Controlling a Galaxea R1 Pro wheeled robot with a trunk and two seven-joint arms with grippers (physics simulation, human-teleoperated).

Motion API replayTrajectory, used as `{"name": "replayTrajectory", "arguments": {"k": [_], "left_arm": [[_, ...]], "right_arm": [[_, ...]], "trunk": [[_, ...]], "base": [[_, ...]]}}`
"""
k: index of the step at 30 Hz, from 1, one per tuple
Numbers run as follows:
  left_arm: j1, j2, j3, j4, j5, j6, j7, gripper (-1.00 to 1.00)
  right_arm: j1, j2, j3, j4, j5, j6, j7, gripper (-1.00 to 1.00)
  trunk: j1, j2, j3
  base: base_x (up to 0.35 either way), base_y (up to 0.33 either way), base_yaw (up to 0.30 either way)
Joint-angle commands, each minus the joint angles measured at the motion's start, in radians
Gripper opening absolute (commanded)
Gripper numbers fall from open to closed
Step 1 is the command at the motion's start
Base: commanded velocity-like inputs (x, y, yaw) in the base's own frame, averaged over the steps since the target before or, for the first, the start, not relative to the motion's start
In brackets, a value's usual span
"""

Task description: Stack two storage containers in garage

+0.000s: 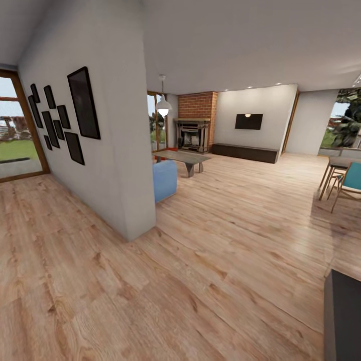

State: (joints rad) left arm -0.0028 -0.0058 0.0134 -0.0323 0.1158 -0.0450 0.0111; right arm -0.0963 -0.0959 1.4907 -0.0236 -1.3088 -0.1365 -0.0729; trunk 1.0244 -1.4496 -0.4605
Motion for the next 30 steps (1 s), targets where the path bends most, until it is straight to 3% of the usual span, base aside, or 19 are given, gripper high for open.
{"name": "replayTrajectory", "arguments": {"k": [1, 30], "left_arm": [[0.0, 0.0, 0.0, 0.0, 0.008, -0.003, 0.001, 1.0], [0.0, 0.0, 0.0, 0.0, 0.008, -0.003, 0.001, 1.0]], "right_arm": [[0.0, -0.001, 0.009, -0.003, -0.007, -0.002, -0.005, 1.0], [0.0, -0.001, 0.009, -0.003, -0.007, -0.002, -0.005, 1.0]], "trunk": [[0.001, 0.0, -0.001], [0.001, 0.0, -0.001]], "base": [[0.322, 0.0, 0.0], [0.322, 0.0, 0.0]]}}
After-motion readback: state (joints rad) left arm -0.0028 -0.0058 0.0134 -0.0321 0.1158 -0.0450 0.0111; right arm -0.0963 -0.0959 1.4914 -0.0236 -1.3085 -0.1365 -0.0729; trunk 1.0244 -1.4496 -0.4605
